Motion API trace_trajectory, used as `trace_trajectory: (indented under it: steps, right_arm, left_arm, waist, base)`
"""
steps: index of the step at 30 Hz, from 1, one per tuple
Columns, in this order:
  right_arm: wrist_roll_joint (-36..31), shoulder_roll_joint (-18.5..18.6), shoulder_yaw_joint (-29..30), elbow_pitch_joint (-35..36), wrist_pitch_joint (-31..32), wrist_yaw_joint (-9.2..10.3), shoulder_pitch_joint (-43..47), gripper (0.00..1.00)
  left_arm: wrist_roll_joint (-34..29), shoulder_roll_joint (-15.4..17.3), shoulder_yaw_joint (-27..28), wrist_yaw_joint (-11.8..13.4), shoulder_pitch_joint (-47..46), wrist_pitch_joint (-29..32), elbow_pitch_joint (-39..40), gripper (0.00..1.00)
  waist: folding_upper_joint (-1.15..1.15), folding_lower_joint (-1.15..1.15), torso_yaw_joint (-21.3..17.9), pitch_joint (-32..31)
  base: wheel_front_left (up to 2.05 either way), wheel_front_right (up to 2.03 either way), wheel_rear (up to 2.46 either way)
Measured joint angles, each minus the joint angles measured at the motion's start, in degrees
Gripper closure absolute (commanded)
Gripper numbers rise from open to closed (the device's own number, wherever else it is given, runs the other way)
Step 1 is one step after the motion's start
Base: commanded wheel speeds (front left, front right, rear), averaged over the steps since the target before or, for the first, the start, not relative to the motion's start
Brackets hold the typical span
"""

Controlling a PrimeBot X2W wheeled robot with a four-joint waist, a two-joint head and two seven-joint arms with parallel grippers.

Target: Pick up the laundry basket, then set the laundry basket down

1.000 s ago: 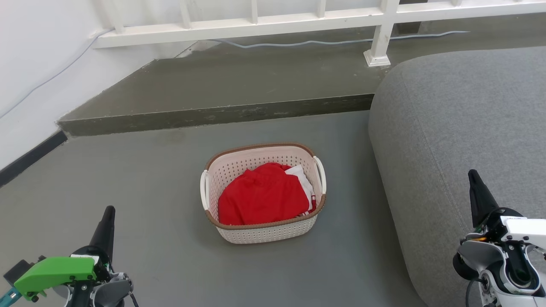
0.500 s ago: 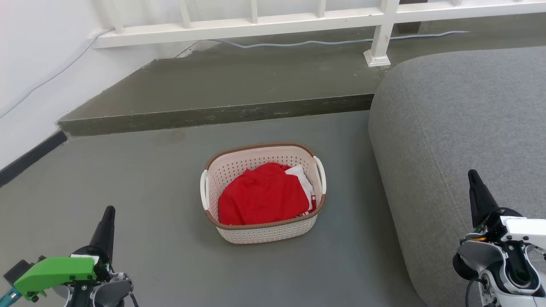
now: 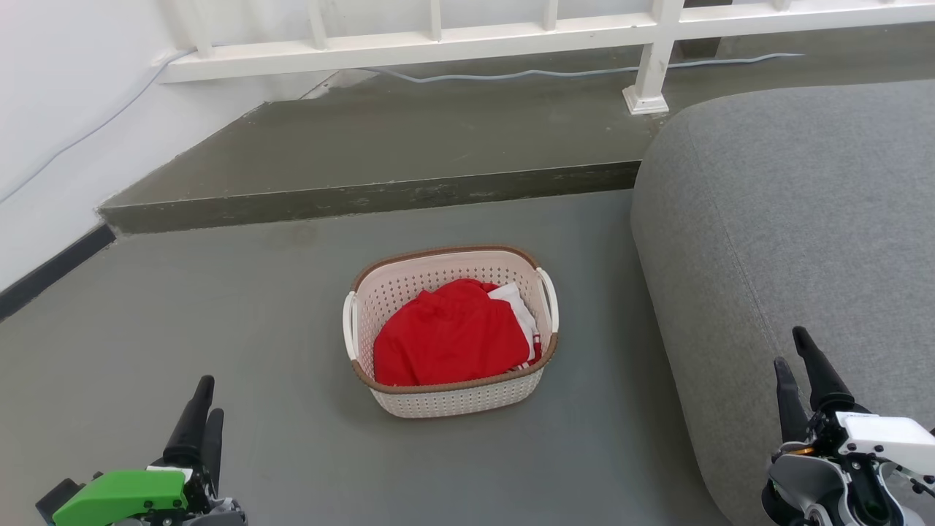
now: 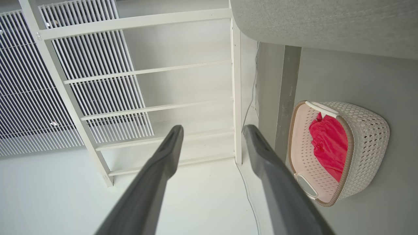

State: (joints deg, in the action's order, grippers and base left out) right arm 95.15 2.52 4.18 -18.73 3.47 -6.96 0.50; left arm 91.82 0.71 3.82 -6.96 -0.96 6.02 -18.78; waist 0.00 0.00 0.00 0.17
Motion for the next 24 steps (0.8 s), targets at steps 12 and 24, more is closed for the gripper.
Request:
trace_trajectory:
  steps: [12, 24]
  right_arm:
    - [-3.2, 0.0, -1.7, 0.4, -1.6, 0.0, 0.0, 0.0]
    - [-12.8, 0.0, -2.8, 2.5, -3.7, 1.04, -0.1, 0.0]
  left_arm:
    - [-3.4, 0.0, -2.0, 0.0, 0.0, -2.1, 0.9, 0.0]
    - [-11.5, 0.7, -4.0, 0.5, 0.0, -4.2, 2.7, 0.0]
  waist:
    - [0.0, 0.0, 0.0, 0.0]
    - [0.0, 0.0, 0.0, 0.2]
  base:
    - [0.0, 0.0, 0.0]
    - [0.0, 0.0, 0.0]
